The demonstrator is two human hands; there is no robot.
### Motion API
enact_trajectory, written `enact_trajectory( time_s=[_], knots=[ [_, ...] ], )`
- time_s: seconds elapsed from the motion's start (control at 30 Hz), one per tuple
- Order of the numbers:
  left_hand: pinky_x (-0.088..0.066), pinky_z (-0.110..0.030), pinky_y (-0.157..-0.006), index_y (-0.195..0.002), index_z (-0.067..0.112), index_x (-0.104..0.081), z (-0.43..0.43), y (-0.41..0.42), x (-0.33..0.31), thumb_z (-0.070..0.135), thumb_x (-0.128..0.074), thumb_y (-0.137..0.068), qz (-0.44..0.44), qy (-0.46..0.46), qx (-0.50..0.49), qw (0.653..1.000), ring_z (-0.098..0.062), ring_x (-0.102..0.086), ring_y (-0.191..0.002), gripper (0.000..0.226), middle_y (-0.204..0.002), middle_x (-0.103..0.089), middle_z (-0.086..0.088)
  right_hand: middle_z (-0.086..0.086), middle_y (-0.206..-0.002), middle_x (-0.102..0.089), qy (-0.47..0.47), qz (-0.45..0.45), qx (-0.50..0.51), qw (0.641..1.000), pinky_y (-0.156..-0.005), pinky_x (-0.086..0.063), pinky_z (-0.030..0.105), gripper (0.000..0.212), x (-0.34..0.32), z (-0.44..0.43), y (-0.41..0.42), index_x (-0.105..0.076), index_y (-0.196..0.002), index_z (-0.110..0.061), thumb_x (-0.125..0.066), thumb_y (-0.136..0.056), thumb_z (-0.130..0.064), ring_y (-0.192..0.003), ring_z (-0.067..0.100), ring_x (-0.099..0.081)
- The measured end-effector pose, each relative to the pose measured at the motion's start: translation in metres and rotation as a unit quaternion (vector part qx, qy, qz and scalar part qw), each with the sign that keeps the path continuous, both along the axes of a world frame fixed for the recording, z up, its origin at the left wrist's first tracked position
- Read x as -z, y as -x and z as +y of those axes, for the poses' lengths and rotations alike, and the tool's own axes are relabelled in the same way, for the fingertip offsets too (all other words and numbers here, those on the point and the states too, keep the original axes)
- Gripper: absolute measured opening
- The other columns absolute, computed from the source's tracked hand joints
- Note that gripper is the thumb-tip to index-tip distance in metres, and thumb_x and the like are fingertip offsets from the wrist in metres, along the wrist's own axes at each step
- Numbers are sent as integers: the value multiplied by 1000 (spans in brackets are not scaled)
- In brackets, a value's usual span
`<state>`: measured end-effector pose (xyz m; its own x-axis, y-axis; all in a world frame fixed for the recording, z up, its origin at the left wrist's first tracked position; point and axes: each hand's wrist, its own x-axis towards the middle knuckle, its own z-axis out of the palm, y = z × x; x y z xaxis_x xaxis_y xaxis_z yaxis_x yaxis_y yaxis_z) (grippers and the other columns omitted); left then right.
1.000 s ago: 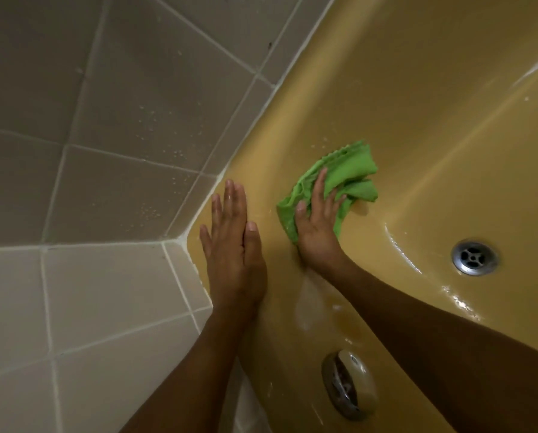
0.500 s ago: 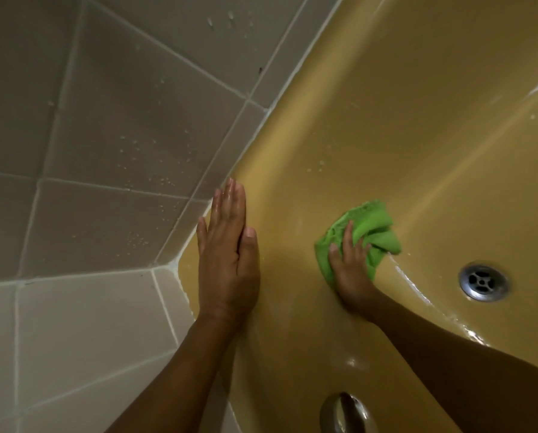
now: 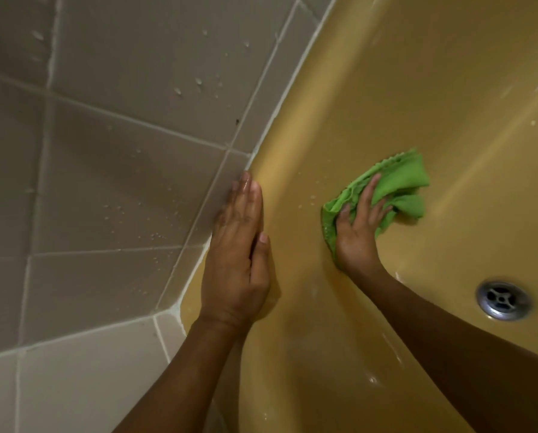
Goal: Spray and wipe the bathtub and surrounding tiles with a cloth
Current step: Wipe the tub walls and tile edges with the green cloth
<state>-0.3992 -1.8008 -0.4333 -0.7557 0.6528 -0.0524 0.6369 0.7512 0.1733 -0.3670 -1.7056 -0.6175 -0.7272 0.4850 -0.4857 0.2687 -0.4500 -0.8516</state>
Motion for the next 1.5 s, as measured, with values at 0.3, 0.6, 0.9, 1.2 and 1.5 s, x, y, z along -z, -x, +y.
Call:
enact_trajectory(
  time_s=[0.3, 0.6, 0.9, 1.2, 1.5],
  knots=[
    [-19, -52, -127, -160, 7, -23, 13, 17, -1, 5, -44, -99, -5, 10, 48, 999, -19, -10, -158, 65, -171, -16, -3, -2, -159, 30, -228, 110, -66, 965, -121, -1, 62, 72, -44, -8, -10, 16, -155, -50, -36, -103, -51, -148, 32, 35],
    [-22, -56, -125, -160, 7, -21, 29, 28, 1, 4, -45, -98, 10, 37, 98, 994, -22, -10, -158, 66, -171, -13, -5, 15, -167, 16, -58, -8, 14, 998, -123, -12, 58, 73, -24, 35, -3, 9, -152, -60, -42, -100, -57, -155, 28, 17],
    [-20, -48, -127, -155, -2, -29, 53, 45, -2, -5, -46, -94, 6, 32, 168, 985, -29, -15, -157, 64, -169, -18, -11, 4, -170, 10, -112, -19, 76, 991, -123, -17, 59, 68, -57, 86, 18, 3, -155, -56, -39, -101, -60, -156, 29, 6],
    [-20, -44, -127, -153, -6, -33, 70, 54, -3, -6, -46, -93, 2, 21, 191, 981, -31, -20, -156, 60, -167, -24, -15, -16, -164, 19, -224, 87, 45, 970, -123, -10, 60, 71, -62, 51, 5, -2, -159, -46, -43, -102, -56, -153, 19, 24],
    [-18, -45, -127, -152, -8, -32, 86, 63, 0, -9, -45, -90, 30, 38, 226, 973, -33, -19, -156, 64, -167, -22, -15, 15, -167, 16, 2, -95, -24, 995, -120, -13, 63, 76, 51, 25, -8, 21, -146, -59, -41, -101, -53, -152, 39, 18]
  ],
)
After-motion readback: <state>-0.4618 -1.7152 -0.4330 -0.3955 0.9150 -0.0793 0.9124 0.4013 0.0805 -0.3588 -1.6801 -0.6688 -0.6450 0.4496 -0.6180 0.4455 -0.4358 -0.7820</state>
